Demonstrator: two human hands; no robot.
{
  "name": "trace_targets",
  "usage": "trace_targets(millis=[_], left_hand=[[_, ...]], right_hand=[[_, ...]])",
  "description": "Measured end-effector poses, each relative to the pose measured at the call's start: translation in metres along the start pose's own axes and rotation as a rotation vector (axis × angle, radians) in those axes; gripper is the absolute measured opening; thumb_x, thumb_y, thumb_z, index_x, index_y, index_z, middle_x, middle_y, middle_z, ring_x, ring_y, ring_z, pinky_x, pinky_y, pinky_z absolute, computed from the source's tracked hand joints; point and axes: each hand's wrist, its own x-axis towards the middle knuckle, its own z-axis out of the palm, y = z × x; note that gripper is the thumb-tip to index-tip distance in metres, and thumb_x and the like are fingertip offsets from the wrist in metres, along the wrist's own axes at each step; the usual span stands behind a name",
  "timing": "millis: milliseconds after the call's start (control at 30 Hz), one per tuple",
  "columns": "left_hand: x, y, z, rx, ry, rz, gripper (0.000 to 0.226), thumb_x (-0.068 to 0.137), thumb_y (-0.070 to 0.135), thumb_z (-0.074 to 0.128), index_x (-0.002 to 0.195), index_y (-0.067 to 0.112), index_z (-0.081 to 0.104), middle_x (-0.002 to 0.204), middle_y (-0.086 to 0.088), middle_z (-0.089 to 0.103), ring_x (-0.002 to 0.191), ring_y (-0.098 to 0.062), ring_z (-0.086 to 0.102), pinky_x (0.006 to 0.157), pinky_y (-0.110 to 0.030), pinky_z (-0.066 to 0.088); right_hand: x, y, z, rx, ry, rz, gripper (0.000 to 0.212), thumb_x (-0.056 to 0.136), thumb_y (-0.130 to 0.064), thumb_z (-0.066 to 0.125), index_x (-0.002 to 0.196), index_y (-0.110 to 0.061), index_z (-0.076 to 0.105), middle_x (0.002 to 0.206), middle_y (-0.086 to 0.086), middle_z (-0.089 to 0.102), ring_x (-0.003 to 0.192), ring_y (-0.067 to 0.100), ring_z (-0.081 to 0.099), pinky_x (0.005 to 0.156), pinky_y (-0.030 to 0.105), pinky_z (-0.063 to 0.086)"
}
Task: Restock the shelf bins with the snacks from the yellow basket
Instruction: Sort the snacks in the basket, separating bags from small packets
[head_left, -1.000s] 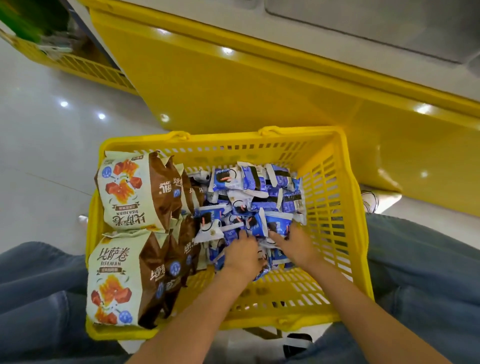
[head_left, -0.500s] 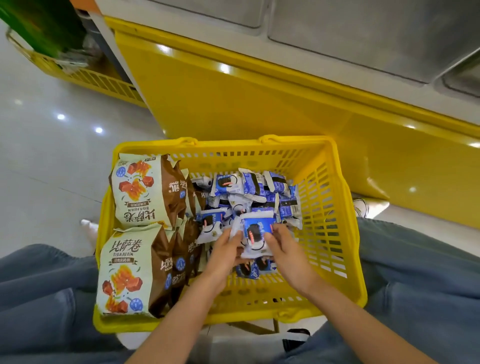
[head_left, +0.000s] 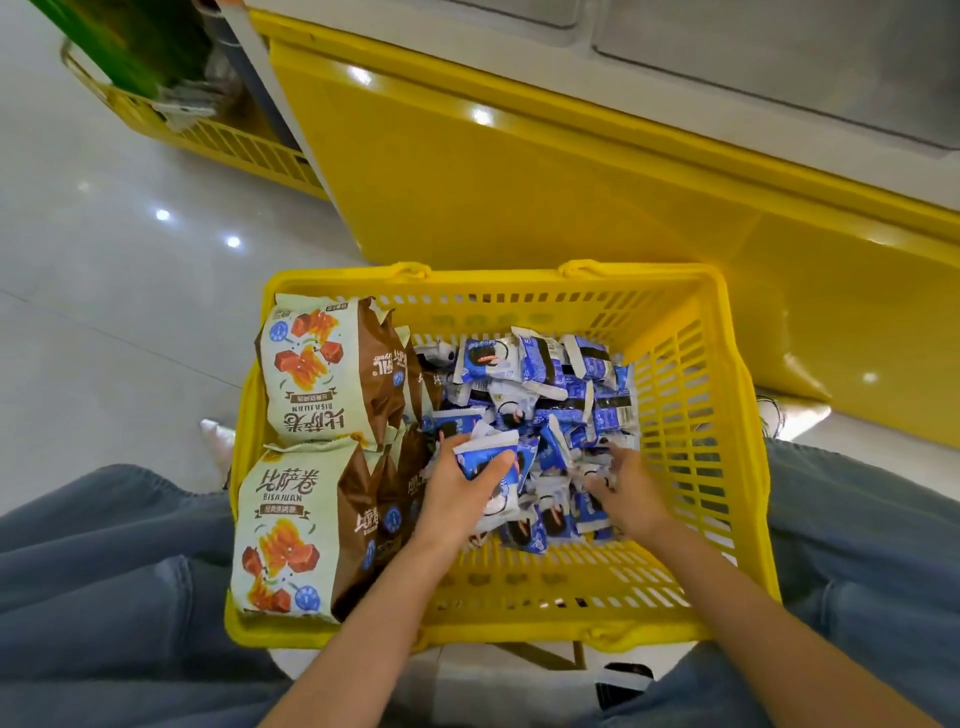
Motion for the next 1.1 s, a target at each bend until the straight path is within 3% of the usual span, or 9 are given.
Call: trace_targets(millis=[100, 233, 367, 500, 667, 767, 833, 967, 1100], left_hand=[[0.0, -0.002, -0.002, 0.031, 0.032, -0.011, 0.042, 0.085, 0.023, 0.066, 0.123, 0.009, 0.053, 0.092, 0.0, 0.065, 0.068, -0.001, 0.058, 0.047, -0.007, 0.043], [-0.001, -0.001, -0.003, -0.037, 0.04, 0.009, 0.031, 0.085, 0.021, 0.065, 0.115, 0.012, 0.06, 0.089, 0.002, 0.067, 0.063, 0.006, 0.061, 0.051, -0.009, 0.045], [0.002, 0.005, -0.001, -0.089, 0.098, 0.062, 0.016, 0.085, 0.022, 0.065, 0.099, 0.027, 0.058, 0.085, 0.009, 0.065, 0.064, 0.011, 0.061, 0.051, -0.008, 0.045], [0.006, 0.015, 0.0, -0.111, 0.141, 0.137, 0.017, 0.086, 0.024, 0.065, 0.097, 0.031, 0.055, 0.086, 0.012, 0.064, 0.065, 0.013, 0.059, 0.051, -0.006, 0.044], [0.01, 0.02, 0.001, -0.107, 0.121, 0.159, 0.019, 0.085, 0.027, 0.064, 0.103, 0.027, 0.056, 0.089, 0.012, 0.065, 0.067, 0.014, 0.059, 0.054, -0.005, 0.044], [0.01, 0.018, 0.002, -0.128, 0.107, 0.14, 0.017, 0.085, 0.026, 0.065, 0.098, 0.031, 0.055, 0.089, 0.013, 0.064, 0.07, 0.014, 0.06, 0.058, -0.005, 0.046], [0.01, 0.016, 0.005, -0.138, 0.103, 0.13, 0.017, 0.085, 0.024, 0.065, 0.091, 0.034, 0.052, 0.086, 0.013, 0.063, 0.068, 0.014, 0.059, 0.056, -0.005, 0.046], [0.009, 0.012, 0.007, -0.095, 0.082, 0.134, 0.019, 0.086, 0.021, 0.065, 0.09, 0.033, 0.05, 0.085, 0.009, 0.062, 0.065, 0.012, 0.06, 0.055, -0.006, 0.046], [0.009, 0.006, 0.002, -0.098, 0.08, 0.1, 0.02, 0.085, 0.017, 0.065, 0.091, 0.03, 0.051, 0.086, 0.006, 0.062, 0.067, 0.003, 0.062, 0.054, -0.01, 0.048]], right_hand=[[0.012, 0.005, 0.008, 0.003, -0.092, 0.049, 0.068, 0.086, -0.015, 0.066, 0.14, 0.001, 0.028, 0.135, 0.021, 0.047, 0.122, 0.034, 0.048, 0.096, 0.041, 0.043], [0.009, 0.004, 0.003, -0.223, -0.125, 0.002, 0.035, 0.085, -0.026, 0.067, 0.107, -0.001, 0.053, 0.071, 0.009, 0.057, 0.066, 0.023, 0.055, 0.052, 0.029, 0.039], [-0.001, -0.009, -0.028, -0.241, 0.005, -0.054, 0.025, 0.089, -0.023, 0.062, 0.109, -0.009, 0.058, 0.101, 0.011, 0.066, 0.072, 0.016, 0.059, 0.054, 0.021, 0.043], [-0.007, -0.044, -0.067, -0.08, 0.257, -0.215, 0.016, 0.089, -0.026, 0.06, 0.1, -0.016, 0.055, 0.069, -0.003, 0.056, 0.046, 0.007, 0.043, 0.033, 0.01, 0.032], [0.006, -0.075, -0.075, 0.143, 0.396, -0.263, 0.039, 0.094, -0.026, 0.054, 0.127, -0.007, 0.047, 0.111, -0.005, 0.052, 0.095, 0.012, 0.055, 0.077, 0.025, 0.049], [0.005, -0.049, -0.05, 0.044, 0.353, -0.154, 0.021, 0.096, -0.023, 0.049, 0.114, -0.014, 0.053, 0.103, -0.007, 0.056, 0.085, 0.01, 0.057, 0.062, 0.011, 0.045], [0.002, -0.023, -0.027, -0.045, 0.126, -0.069, 0.014, 0.096, -0.016, 0.047, 0.091, -0.012, 0.06, 0.089, 0.008, 0.067, 0.077, 0.02, 0.064, 0.055, 0.02, 0.047], [0.008, -0.005, 0.005, -0.017, -0.077, 0.024, 0.024, 0.095, -0.005, 0.049, 0.114, 0.007, 0.058, 0.113, 0.024, 0.063, 0.105, 0.035, 0.059, 0.084, 0.034, 0.046], [0.03, -0.008, 0.015, -0.104, -0.015, 0.058, 0.032, 0.098, -0.011, 0.044, 0.124, 0.005, 0.053, 0.124, 0.023, 0.058, 0.109, 0.036, 0.056, 0.08, 0.029, 0.042]])
